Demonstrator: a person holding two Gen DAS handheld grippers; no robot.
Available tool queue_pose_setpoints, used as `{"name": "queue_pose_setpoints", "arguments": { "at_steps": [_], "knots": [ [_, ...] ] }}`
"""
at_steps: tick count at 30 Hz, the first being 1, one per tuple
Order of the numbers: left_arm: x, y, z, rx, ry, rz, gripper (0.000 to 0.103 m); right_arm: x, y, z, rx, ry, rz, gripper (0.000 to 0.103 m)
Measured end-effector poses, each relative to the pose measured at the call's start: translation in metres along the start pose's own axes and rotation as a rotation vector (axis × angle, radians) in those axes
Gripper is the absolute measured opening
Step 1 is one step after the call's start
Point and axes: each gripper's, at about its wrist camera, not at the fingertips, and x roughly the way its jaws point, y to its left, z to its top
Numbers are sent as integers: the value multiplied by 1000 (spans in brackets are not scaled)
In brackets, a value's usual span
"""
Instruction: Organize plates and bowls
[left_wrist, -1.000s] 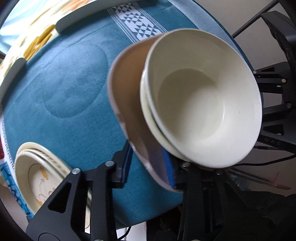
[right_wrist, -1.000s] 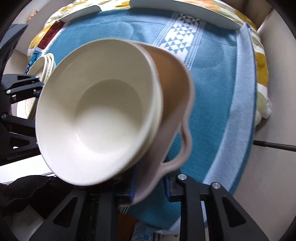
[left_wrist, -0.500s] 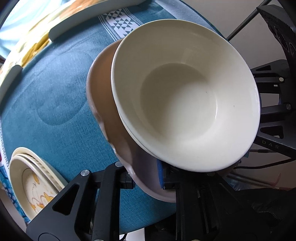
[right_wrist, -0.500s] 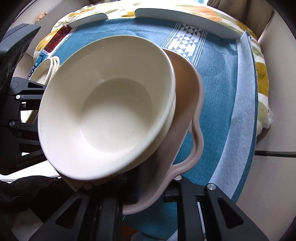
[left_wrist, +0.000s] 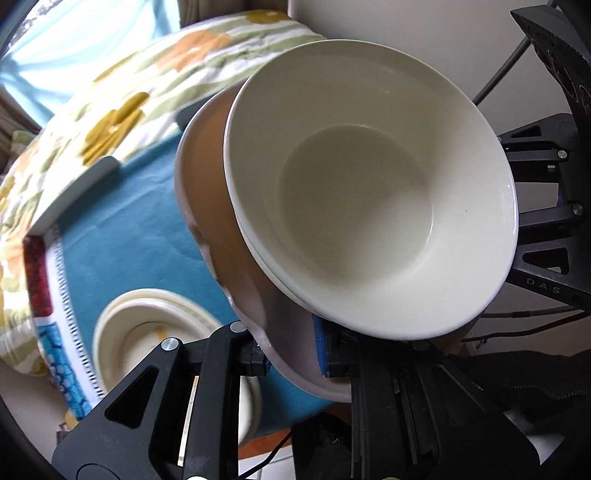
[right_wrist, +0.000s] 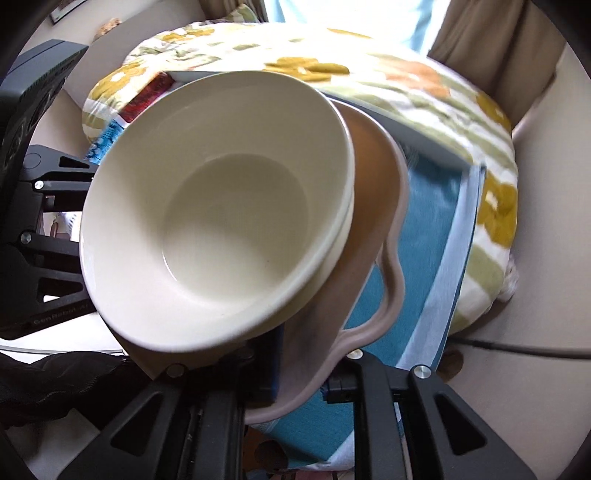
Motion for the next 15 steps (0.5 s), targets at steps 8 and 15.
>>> {"name": "queue_pose_setpoints", "arguments": {
  "at_steps": [8, 15],
  "knots": [
    [-41, 66, -36, -29, -4, 54, 15, 5, 78, 44, -37, -26, 29, 14],
    [-38, 133, -81, -41, 34, 67, 14, 37, 140, 64, -39, 2, 69, 14]
  ]
}}
